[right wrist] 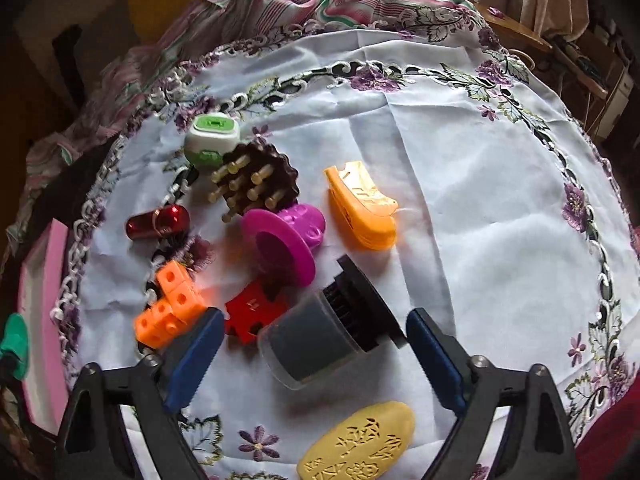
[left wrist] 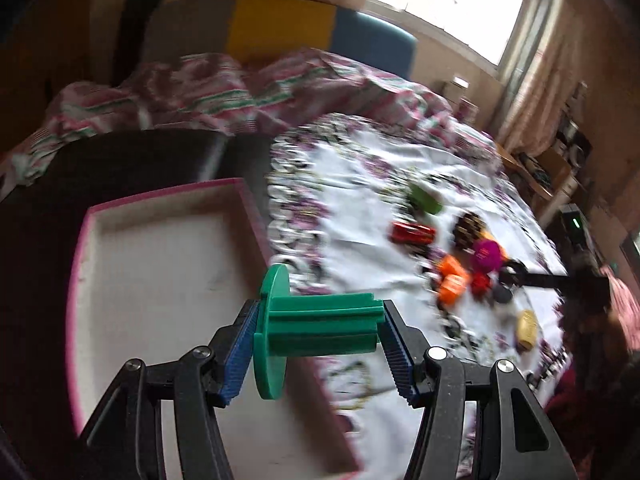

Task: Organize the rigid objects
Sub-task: 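Carry the green spool into the tray and open the left tool while the right tool approaches the grey-black cup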

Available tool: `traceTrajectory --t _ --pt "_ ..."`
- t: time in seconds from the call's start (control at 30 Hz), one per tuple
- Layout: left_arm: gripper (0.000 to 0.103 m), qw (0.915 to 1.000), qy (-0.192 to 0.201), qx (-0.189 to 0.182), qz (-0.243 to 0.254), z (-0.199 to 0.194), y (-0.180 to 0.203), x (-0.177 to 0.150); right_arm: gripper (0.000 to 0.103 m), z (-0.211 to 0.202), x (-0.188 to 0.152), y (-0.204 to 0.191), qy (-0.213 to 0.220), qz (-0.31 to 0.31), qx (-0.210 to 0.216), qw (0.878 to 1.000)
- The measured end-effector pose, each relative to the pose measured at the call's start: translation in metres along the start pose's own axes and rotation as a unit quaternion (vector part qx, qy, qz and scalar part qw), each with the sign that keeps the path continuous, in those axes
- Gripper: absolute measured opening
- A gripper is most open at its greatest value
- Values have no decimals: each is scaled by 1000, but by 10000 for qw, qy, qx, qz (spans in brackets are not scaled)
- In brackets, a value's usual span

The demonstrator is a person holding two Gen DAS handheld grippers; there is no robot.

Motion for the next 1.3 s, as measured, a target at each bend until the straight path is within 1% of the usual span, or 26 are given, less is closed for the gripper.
traceTrajectory --t 0.07,0.13,0.23,0.37,0.47,0.5,0.57,0.67,0.77,0.83,0.87,0.9,0.97,1.0,1.07,1.13,1.23,1.3 --pt "60 9994 -24 207 -270 1 -32 0 66 1 -1 -2 34 -111 -160 9998" --pt "60 9978 -75 496 -432 5 -60 0 61 -3 0 -1 165 -152 -223 9995" --pt "60 9953 -223 784 -532 17 -89 -2 58 -5 2 3 213 -78 -229 9995" --pt "60 9922 -287 1118 -467 32 -103 0 58 -5 4 4 216 -9 -215 9995" --pt "60 9892 -357 1389 -294 41 -105 3 57 -5 4 5 222 17 -203 9995" --pt "60 9888 -379 1415 -274 43 -106 3 57 -4 4 5 230 10 -209 9995" --pt "61 9875 -356 1505 -290 45 -109 3 57 -4 4 4 256 -34 -240 9994" --pt "64 9856 -320 1616 -376 46 -114 2 56 -4 4 1 320 -139 -312 9989" --pt "65 9838 -276 1713 -452 42 -114 1 55 -4 4 -2 382 -251 -380 9982" --pt "72 9819 -178 1834 -449 33 -109 1 54 -5 5 -2 409 -256 -387 9981" --pt "78 9809 -93 1889 -456 27 -106 0 53 -5 6 -1 424 -246 -383 9981" --pt "80 9799 -8 1943 -457 21 -103 -1 53 -6 6 0 440 -232 -376 9981" --pt "80 9785 151 2008 -438 8 -95 -1 48 -7 8 0 488 -194 -344 9980" --pt "80 9785 213 2001 -451 3 -92 -1 46 -9 8 1 536 -175 -319 9979" --pt "81 9801 295 1902 -492 -7 -84 -3 35 -14 10 1 648 -131 -212 9976" --pt "81 9809 327 1846 -509 -13 -77 -5 31 -17 10 0 728 -146 -198 9970" --pt "81 9821 365 1784 -474 -20 -63 -8 31 -17 10 1 704 -88 -148 9974" --pt "83 9835 358 1709 -480 -23 -56 -12 32 -16 11 5 656 32 -60 9978"
Point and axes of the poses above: each gripper's, at about its wrist camera, not at the fingertips, and z roughly the way its jaws point, y to its right, x to its top, the point moved 2 cm from there along z, roughly the way its jaws point, and after that the axes turned 8 degrees about z, right-handed, at the moved point
